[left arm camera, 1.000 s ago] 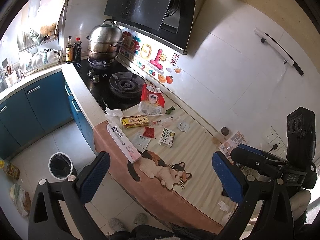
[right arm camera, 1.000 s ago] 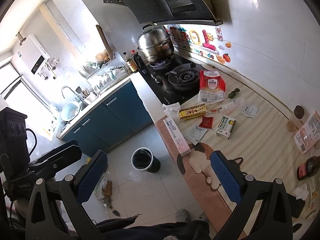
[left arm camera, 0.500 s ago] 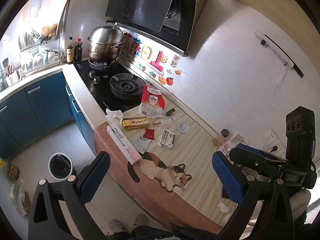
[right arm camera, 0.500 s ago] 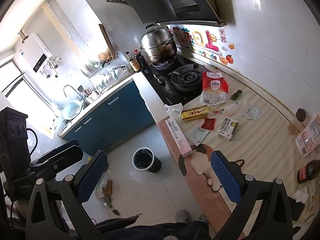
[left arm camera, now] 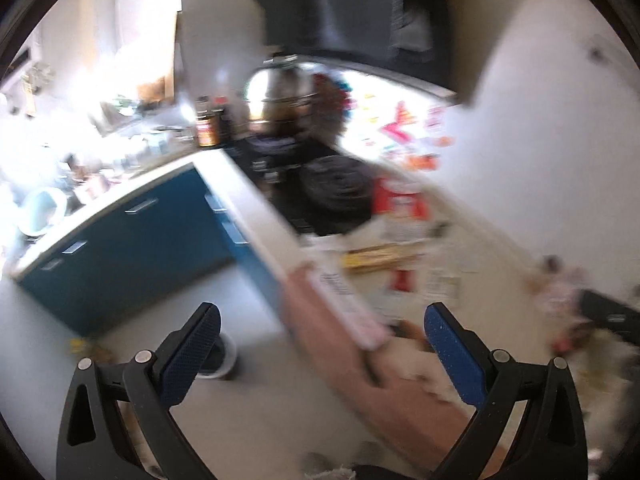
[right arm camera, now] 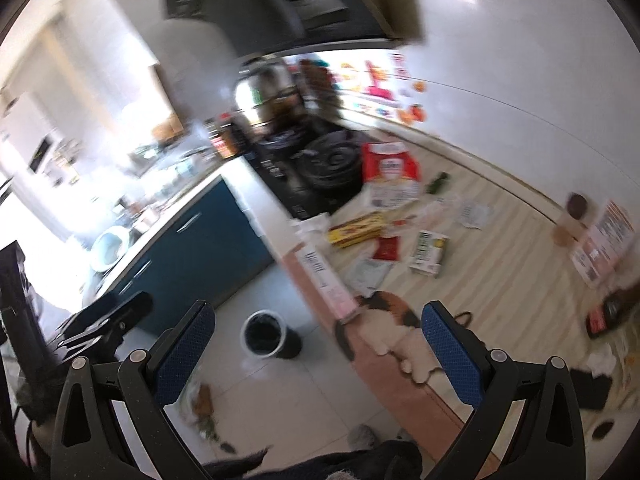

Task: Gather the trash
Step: 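Grasp the Dental Doctor toothpaste box with the left tool while the right tool grasps the green medicine box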

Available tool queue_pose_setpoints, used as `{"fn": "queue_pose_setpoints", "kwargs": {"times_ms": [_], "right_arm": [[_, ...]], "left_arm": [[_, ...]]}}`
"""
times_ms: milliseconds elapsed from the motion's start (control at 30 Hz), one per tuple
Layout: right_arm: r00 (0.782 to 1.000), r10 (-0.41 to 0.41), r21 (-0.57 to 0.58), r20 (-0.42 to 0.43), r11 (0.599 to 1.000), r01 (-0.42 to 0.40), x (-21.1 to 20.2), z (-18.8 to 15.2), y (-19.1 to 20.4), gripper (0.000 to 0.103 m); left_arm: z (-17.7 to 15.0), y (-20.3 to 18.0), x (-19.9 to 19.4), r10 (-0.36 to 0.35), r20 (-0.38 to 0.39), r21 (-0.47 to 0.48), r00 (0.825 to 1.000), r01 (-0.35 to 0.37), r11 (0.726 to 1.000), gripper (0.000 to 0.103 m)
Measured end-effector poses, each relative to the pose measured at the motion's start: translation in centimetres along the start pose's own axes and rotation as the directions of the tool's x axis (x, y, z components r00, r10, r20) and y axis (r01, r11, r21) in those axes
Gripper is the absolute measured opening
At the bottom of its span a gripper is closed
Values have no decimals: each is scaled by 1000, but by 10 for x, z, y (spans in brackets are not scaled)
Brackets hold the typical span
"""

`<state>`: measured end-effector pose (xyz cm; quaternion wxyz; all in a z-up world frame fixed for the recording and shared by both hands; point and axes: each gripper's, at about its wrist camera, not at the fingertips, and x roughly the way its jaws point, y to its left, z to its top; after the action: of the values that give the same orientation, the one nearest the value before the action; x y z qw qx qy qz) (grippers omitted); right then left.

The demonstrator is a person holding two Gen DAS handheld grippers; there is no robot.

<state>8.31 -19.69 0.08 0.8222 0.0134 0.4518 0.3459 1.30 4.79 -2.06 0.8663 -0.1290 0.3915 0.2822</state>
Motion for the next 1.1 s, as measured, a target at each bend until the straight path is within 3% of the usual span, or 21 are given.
{"fn": "queue_pose_setpoints", "kwargs": {"times_ms": [133, 233, 333, 433, 567, 633, 700, 733, 800, 867, 933, 1100], "right_arm": [[994, -111, 91, -1, 990, 111, 39, 2, -26, 103], [978, -203, 190, -45, 960, 208, 85, 7, -61, 103], [956, -278, 238, -91, 927, 291, 133, 16, -92, 103], [929, -338, 247, -152, 897, 367, 191, 26, -125, 103], [901, -336, 255, -275, 878, 405, 278, 34, -166, 103], [886, -341, 248, -314, 871, 424, 312, 37, -179, 103], [872, -342, 244, -351, 865, 438, 347, 38, -191, 103], [869, -337, 248, -361, 864, 438, 359, 37, -194, 102], [862, -334, 255, -382, 858, 446, 382, 37, -202, 101], [856, -328, 256, -400, 857, 448, 399, 37, -206, 101], [852, -321, 251, -413, 859, 445, 412, 36, -209, 100], [841, -348, 174, -415, 877, 449, 429, 35, -207, 70]], "left_arm": [[7, 10, 75, 59, -122, -38, 991, -64, 997, 103], [-1, 24, 143, 16, -283, -111, 959, -49, 993, 103], [-8, 15, 210, -40, -419, -175, 907, -37, 984, 103], [-15, -1, 261, -71, -507, -213, 859, -45, 976, 103], [-29, -23, 333, -148, -639, -265, 755, -35, 964, 101], [-38, -32, 364, -204, -684, -313, 701, -30, 949, 91], [-45, -39, 386, -236, -710, -344, 664, -34, 938, 76], [-48, -41, 393, -229, -718, -340, 657, -45, 939, 74], [-49, -46, 397, -198, -722, -316, 663, -60, 947, 63], [-45, -52, 392, -152, -707, -263, 691, -57, 963, 53], [-44, -56, 384, -108, -694, -195, 712, -42, 980, 52], [-48, -66, 360, 12, -657, -14, 754, -28, 1000, 51]]}}
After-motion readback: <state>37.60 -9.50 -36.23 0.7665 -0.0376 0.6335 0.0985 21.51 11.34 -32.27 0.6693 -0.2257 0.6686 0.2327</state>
